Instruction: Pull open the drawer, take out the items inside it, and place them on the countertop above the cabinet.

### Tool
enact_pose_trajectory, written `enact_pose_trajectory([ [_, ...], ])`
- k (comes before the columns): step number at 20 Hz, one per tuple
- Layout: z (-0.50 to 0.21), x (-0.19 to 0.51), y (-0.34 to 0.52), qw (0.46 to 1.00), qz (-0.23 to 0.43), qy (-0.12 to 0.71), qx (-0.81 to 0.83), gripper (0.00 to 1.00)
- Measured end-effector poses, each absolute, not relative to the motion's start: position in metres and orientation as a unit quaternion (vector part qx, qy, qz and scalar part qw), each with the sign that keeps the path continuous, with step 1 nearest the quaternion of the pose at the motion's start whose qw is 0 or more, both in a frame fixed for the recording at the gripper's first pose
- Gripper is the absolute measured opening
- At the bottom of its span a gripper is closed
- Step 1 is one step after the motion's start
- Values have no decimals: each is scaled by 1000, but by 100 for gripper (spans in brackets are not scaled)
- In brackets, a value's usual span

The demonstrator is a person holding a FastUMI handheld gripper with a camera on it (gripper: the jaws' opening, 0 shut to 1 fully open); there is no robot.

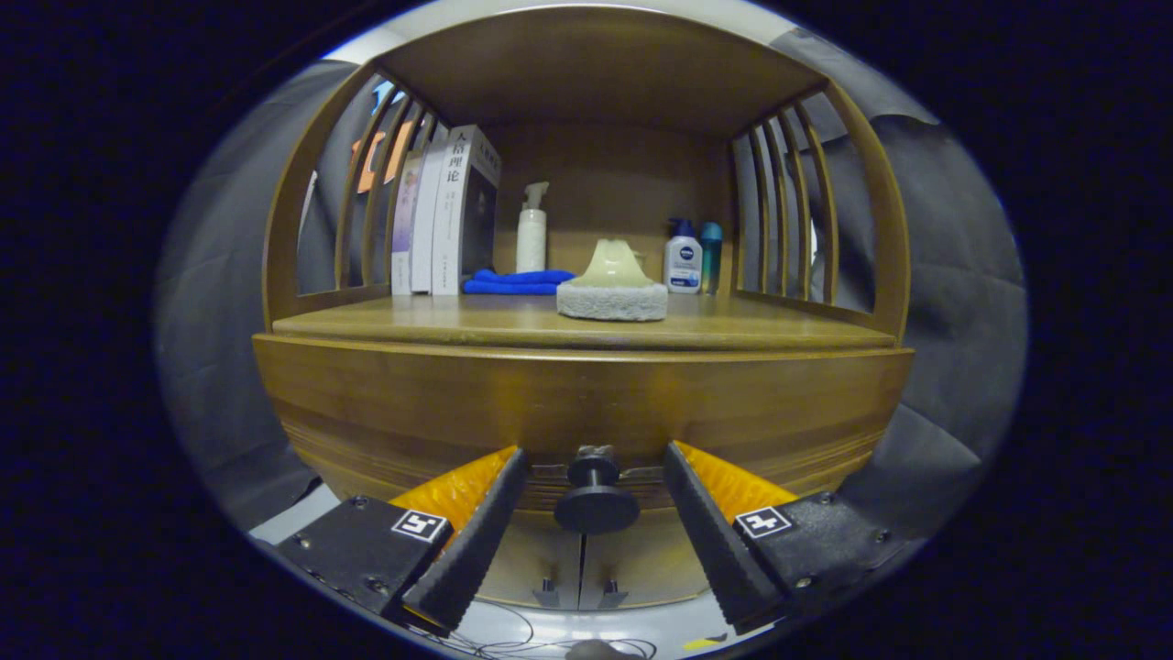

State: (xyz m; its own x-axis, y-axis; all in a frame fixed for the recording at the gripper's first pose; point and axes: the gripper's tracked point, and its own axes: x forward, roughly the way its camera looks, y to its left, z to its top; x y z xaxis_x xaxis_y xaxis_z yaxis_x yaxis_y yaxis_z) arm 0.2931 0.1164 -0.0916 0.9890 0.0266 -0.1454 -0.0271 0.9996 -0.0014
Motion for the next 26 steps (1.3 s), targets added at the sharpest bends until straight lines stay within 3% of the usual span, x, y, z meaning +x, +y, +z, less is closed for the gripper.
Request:
enact_pose_trajectory([
  [6,-92,298,117,999,13,51,-5,99],
  [15,-74,281,102,996,20,87,14,100],
  [26,-30,88,68,998,43,38,12,100],
])
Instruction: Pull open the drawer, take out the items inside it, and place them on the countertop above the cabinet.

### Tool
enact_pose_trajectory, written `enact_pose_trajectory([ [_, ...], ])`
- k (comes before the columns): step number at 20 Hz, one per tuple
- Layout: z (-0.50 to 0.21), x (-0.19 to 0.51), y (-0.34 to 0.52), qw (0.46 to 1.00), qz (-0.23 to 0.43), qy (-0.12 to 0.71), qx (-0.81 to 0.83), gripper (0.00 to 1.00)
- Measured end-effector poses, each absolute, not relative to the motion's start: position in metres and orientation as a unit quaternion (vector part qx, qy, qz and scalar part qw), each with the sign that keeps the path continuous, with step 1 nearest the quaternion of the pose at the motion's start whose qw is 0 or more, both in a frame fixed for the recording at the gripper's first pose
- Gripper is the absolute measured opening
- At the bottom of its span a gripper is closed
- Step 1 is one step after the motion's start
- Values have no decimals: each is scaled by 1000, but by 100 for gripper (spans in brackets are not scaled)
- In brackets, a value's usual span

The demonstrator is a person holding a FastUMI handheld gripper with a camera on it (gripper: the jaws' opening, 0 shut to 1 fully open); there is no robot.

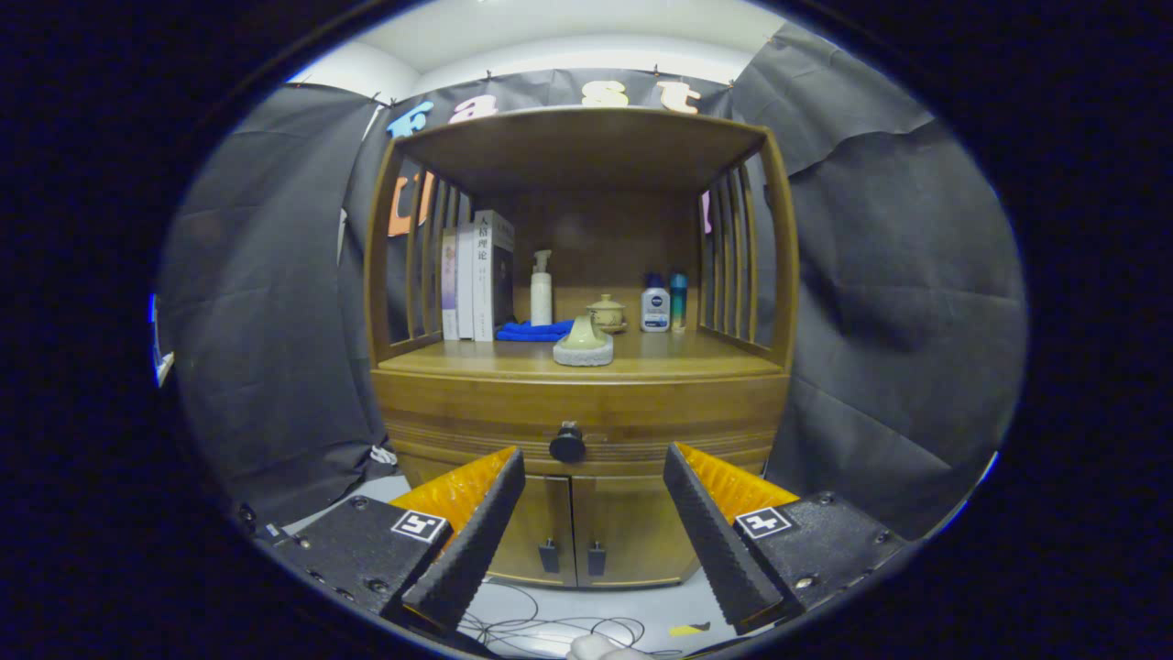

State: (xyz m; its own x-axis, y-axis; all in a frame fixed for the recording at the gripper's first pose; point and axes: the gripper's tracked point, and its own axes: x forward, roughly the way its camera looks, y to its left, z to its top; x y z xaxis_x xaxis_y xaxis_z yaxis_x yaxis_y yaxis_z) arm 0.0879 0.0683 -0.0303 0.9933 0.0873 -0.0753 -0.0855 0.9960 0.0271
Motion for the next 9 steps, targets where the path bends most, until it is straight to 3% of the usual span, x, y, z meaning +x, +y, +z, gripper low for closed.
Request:
enact_pose_trajectory([
  [9,-23,-32,37,1000,22,-4,18,100],
])
